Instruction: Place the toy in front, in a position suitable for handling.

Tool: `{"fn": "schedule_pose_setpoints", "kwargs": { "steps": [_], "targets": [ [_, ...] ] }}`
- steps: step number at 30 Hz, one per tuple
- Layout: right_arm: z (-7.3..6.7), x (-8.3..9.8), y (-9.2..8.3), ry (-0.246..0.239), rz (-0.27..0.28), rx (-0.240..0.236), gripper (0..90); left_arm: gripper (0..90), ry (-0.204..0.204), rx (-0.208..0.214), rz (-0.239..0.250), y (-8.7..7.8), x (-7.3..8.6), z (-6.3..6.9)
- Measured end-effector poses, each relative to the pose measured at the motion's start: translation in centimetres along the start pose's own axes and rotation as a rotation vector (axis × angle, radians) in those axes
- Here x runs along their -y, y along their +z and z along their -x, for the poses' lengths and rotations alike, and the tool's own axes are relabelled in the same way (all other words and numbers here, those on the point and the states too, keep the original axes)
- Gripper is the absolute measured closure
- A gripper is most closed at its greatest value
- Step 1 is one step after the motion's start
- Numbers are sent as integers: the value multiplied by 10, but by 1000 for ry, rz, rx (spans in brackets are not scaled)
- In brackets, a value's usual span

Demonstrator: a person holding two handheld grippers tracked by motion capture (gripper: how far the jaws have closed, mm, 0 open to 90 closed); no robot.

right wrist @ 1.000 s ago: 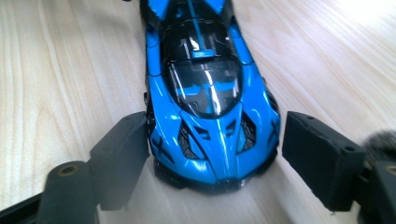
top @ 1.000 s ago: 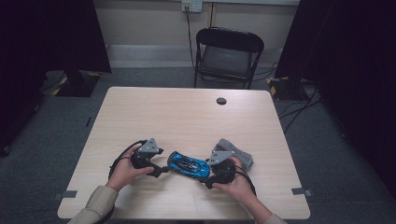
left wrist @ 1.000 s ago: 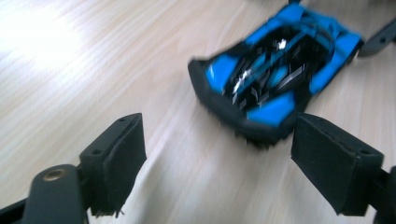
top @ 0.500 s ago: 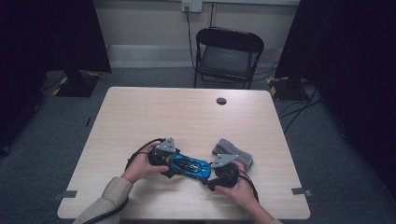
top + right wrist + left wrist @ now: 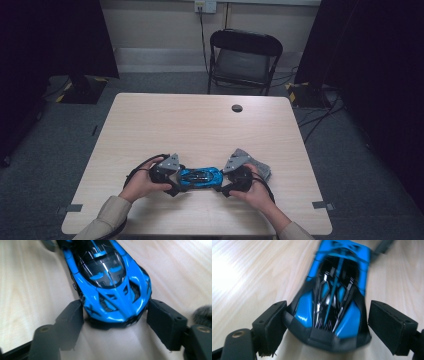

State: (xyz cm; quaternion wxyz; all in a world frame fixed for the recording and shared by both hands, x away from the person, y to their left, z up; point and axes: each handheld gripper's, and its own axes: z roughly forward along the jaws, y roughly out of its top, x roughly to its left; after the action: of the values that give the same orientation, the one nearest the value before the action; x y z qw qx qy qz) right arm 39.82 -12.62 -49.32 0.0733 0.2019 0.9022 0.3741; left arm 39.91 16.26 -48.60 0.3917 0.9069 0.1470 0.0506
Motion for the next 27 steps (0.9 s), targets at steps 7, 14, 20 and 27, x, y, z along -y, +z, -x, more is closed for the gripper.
{"fn": "schedule_pose_setpoints", "kwargs": {
  "steps": [7,14,20,27],
  "targets": [
    [3,-4,7,-2,19,2,328,203,-24,-24,47,-8,13,4],
    [-1,-8,-15,30,59,79,213,176,-49,-79,69,-10,20,8],
    [12,-8,-53,73,89,186,199,169,-58,-111,95,-8,20,13],
    [37,13,-85,188,97,280,180,157,-54,-109,60,4,15,11]
  ]
}}
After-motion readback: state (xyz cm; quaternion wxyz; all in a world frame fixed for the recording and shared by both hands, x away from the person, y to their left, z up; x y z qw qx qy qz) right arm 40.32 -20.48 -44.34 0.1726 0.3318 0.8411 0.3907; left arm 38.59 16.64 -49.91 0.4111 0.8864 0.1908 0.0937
